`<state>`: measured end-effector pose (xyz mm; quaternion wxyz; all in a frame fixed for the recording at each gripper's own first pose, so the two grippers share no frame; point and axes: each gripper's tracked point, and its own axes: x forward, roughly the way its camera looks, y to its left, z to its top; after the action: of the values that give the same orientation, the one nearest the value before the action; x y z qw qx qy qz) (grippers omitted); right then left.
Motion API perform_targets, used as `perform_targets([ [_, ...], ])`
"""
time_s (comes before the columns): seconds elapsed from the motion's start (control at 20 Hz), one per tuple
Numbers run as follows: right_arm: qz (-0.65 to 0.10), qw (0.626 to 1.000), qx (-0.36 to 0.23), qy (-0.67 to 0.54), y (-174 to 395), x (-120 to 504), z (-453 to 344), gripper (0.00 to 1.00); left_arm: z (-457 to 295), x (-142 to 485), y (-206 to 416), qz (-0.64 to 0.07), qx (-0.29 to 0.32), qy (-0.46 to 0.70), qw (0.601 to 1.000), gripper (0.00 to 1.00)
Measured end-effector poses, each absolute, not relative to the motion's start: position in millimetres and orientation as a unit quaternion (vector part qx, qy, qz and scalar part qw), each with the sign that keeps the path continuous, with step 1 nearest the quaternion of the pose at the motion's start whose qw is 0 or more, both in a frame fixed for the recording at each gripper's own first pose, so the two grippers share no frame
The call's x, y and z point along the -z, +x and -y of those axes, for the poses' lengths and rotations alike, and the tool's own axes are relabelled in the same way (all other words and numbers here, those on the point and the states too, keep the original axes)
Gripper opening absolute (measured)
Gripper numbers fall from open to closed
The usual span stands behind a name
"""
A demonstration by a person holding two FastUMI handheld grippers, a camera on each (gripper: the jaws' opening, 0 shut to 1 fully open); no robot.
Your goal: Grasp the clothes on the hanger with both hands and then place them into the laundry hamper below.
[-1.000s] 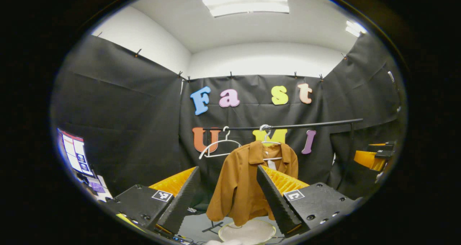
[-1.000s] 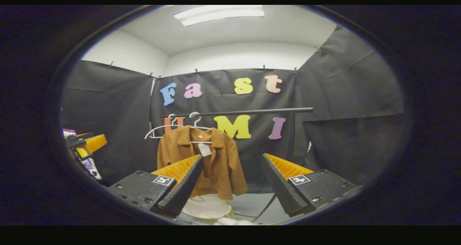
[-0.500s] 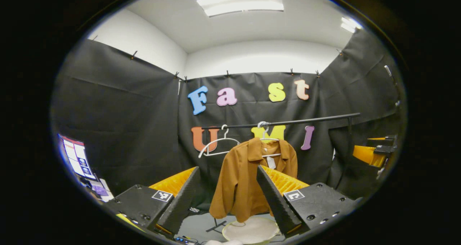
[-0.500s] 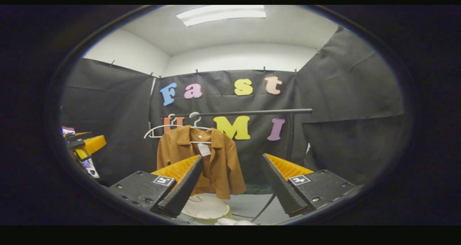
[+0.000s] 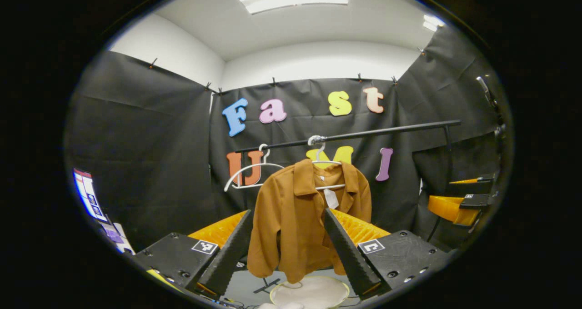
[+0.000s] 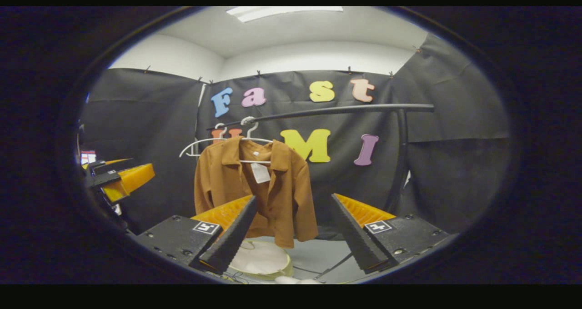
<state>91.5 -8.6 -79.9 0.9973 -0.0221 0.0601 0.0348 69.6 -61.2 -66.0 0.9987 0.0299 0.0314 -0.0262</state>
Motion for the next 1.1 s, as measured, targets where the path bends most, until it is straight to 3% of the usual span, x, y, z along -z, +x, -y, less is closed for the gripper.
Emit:
perform_targets([
  [0.65, -0.106, 0.986, -0.131, 0.004, 288.4, 129.7, -19.7, 1.00, 121.6, 141.9, 233.1, -0.037, 0.032, 0.027, 0.998, 0.97],
  [1.1, -0.121, 0.974, -0.191, 0.022, 361.3, 135.5, -59.5, 0.95, 108.5, 164.0, 307.9, -0.059, 0.000, 0.012, 0.998, 0.98],
])
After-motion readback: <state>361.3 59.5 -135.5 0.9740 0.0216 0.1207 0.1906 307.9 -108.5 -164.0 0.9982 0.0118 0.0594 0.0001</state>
